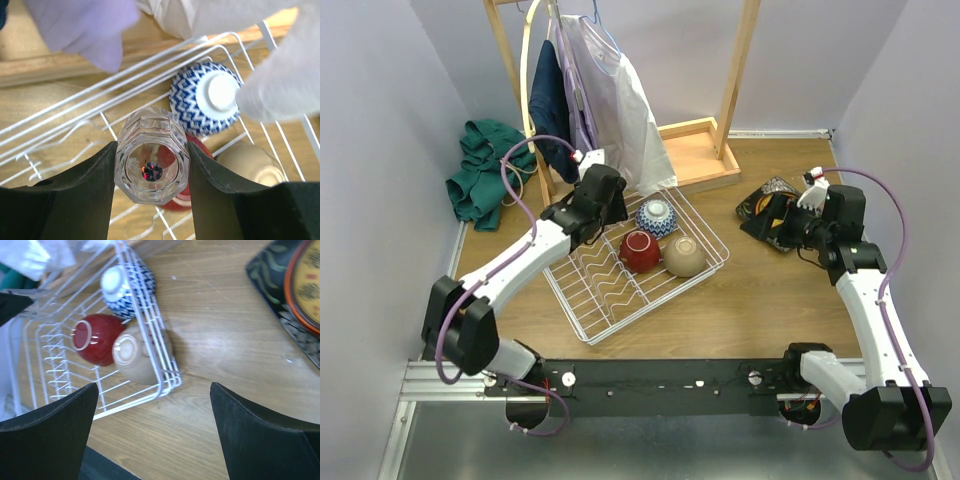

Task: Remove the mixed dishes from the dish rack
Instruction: Pick up the cup from the dish rack.

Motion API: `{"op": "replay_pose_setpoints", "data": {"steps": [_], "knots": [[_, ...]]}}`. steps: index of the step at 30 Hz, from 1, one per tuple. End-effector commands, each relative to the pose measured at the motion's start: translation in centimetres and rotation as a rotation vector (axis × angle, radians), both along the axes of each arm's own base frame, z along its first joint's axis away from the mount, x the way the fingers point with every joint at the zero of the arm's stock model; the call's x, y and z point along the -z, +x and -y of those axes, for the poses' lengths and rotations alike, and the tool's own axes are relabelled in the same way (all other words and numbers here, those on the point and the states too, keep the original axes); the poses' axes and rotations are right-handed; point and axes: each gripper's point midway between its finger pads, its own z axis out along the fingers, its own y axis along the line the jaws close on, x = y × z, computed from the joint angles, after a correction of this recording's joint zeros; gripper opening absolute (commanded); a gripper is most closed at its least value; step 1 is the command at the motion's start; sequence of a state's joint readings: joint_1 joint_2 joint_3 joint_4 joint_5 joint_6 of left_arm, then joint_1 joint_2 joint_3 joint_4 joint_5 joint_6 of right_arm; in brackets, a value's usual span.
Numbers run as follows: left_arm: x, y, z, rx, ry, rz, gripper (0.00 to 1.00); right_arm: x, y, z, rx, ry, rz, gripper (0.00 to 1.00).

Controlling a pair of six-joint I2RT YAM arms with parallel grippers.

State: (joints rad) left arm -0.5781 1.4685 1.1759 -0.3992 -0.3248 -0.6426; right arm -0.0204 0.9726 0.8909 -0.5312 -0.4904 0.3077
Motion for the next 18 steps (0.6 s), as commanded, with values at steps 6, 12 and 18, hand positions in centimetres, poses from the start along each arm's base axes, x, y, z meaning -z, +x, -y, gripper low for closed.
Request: {"op": "replay_pose_setpoints", "data": {"steps": [6, 12, 18], "knots": [[-4.0, -4.1, 0.9, 0.081, -0.244, 0.099, 0.19, -3.2, 0.0, -5.2, -0.211, 0.318, 0.104, 1.0], [-6.5, -6.1, 2.1, 0.15, -0.418, 0.173, 0.19, -4.2, -0.1, -7.2, -0.273, 0.434, 0.119, 1.0], [-8.9, -7.9, 4.2, 0.246, -0.636, 0.237, 0.19, -5.5, -0.6, -10.0, -0.345, 0.517, 0.139, 1.0]]}}
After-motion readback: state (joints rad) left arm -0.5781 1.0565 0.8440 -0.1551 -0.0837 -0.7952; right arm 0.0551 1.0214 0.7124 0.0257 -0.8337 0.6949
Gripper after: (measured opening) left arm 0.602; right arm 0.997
